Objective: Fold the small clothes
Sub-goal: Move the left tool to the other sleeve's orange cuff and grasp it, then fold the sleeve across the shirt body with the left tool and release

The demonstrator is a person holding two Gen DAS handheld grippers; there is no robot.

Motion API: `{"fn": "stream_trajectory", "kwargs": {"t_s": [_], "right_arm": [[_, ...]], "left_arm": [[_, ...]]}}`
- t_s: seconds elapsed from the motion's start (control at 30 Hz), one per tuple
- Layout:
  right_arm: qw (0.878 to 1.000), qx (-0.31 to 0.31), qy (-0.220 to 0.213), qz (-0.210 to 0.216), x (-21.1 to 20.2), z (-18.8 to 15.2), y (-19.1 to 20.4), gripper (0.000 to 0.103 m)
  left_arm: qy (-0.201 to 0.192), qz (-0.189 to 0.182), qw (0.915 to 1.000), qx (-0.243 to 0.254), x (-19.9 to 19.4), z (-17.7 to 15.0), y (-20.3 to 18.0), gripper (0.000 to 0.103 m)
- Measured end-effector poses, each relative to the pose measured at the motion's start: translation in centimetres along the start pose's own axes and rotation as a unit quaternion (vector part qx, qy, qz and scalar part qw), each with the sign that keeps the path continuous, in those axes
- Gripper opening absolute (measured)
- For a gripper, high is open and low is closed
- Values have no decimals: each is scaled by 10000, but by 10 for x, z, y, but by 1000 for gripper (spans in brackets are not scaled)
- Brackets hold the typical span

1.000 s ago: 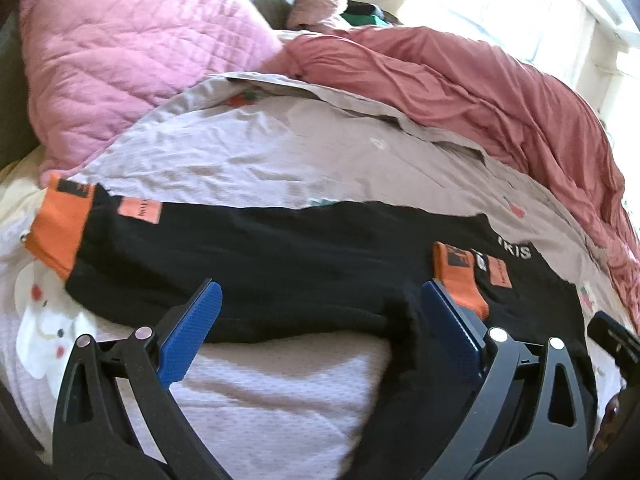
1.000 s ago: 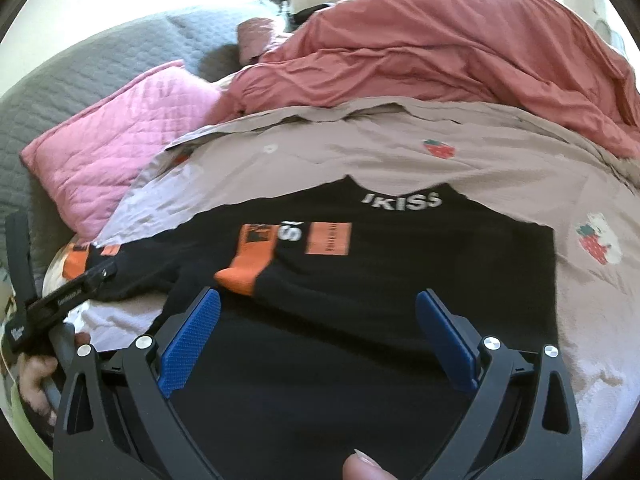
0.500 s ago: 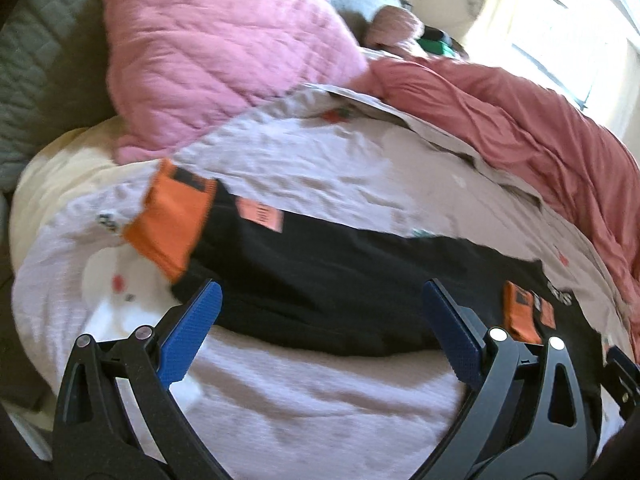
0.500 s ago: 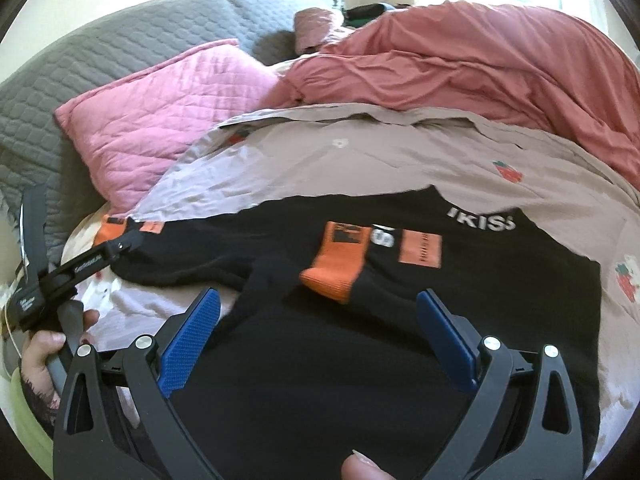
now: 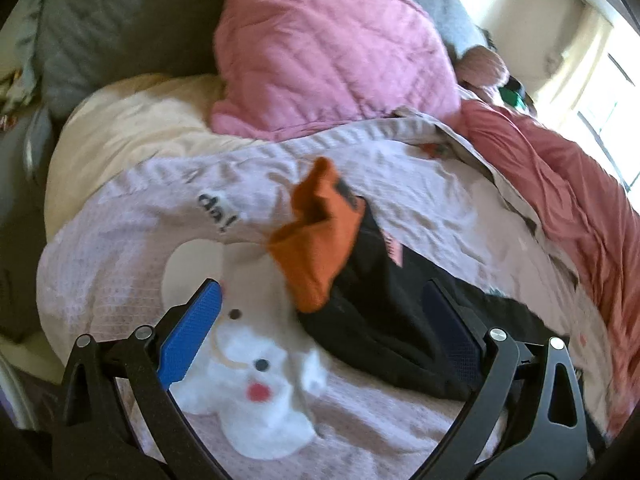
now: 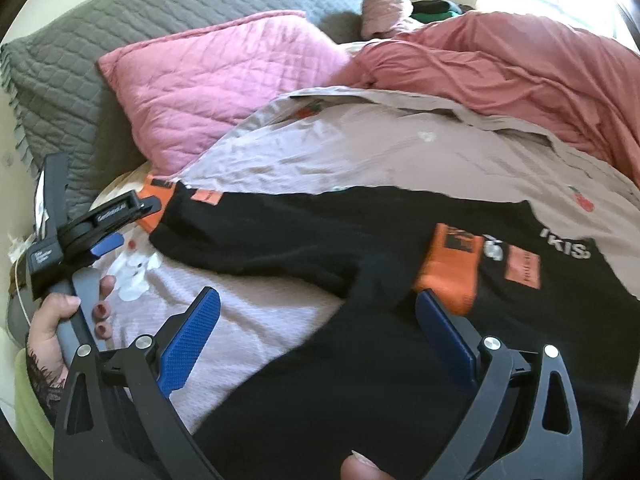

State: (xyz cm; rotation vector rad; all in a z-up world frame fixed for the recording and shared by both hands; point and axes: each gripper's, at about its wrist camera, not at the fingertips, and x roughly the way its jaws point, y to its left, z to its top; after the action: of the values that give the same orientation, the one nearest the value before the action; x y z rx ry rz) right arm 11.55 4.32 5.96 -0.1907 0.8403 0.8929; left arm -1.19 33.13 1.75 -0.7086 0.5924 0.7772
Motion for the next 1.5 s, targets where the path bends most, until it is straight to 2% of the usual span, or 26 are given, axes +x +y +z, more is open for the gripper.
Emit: {"fn": "stream_trajectory", "kwargs": {"t_s": [0.13, 0.27, 0.3, 0.33, 0.37, 0.43, 0.5, 0.7, 0.83, 1.0, 1.13, 1.23, 1.33, 1.37, 1.5], "right_arm": [[9999, -3, 95, 134, 10, -4, 9, 98], [9996, 41, 211, 156, 20, -11, 9, 98], [9996, 83, 228, 149, 22, -12, 8, 98], [9995, 117, 241, 153, 23, -13, 7, 98], [9994, 174, 255, 166, 23, -15, 5, 98], [9992, 254, 266, 168, 24, -18, 3, 98], [9990, 322, 276, 156, 23, -21, -1, 98], [9979, 601, 256, 8, 9, -34, -27, 98], [9954, 908, 232, -210, -5, -46, -60, 98], [9883, 1412, 166, -545, -32, -64, -113, 98], [9806, 1772, 22, -841, -60, -78, -153, 98], [9752, 1956, -103, -1031, -80, -87, -176, 98], [9697, 2111, -182, -1212, -96, -95, -195, 98], [9684, 2150, -201, -1250, -99, -97, -199, 98], [9612, 2363, -294, -1395, -114, -107, -217, 98]], "left_arm": [[16, -29, 9996, -268, 6, 4, 13, 93], [58, -74, 9995, -306, 17, 10, 14, 92], [70, -131, 9994, -305, 18, 11, 14, 83], [84, -205, 9993, -315, 20, 11, 13, 67], [132, -290, 9990, -300, 22, 12, 12, 59], [229, -495, 9981, -291, 25, 11, 11, 23], [208, -630, 9974, -291, 24, 11, 10, 4], [-330, -1056, 9938, 95, -7, 9, -7, 3], [-534, -1467, 9872, 312, -27, 3, -24, 2], [-748, -1805, 9777, 769, -53, -12, -60, 2], [-732, -2303, 9617, 1293, -77, -35, -108, 3], [-661, -2530, 9502, 1694, -88, -57, -144, 3], [-488, -2688, 9382, 2124, -94, -81, -176, 3], [-377, -2765, 9322, 2306, -94, -92, -190, 3], [42, -2908, 9168, 2737, -85, -127, -219, 3]]}}
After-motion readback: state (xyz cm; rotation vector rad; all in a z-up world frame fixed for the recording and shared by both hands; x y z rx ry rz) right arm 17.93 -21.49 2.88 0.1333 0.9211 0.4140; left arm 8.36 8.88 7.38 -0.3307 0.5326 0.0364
